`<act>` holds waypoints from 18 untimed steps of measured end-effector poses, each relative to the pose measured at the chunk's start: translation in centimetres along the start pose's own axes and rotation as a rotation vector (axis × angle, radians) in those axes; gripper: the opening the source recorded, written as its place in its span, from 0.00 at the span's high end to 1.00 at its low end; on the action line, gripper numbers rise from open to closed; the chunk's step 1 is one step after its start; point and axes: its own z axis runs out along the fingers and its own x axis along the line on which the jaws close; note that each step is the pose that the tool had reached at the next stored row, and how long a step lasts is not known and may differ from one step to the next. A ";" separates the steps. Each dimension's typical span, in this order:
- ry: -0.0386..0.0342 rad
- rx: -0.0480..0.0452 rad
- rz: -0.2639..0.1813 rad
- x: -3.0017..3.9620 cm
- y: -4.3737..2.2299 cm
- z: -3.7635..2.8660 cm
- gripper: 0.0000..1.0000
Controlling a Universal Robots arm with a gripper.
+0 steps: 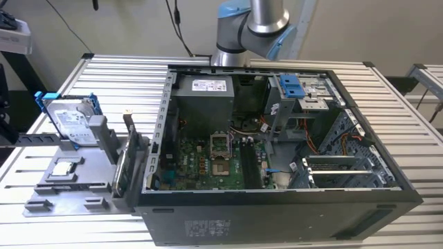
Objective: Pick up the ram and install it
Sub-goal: 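Pick up the ram and move it above insertion slot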
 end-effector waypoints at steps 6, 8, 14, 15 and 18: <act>-0.0001 0.0001 0.000 -0.04 -0.01 -0.71 0.85; 0.0000 -0.0001 0.000 -0.05 -0.01 -0.88 0.85; 0.0000 0.0000 0.000 -0.09 -0.02 -1.43 0.85; 0.0000 0.0000 0.000 -0.10 -0.02 -1.57 0.85; 0.0000 -0.0001 0.000 -0.12 -0.03 -2.02 0.85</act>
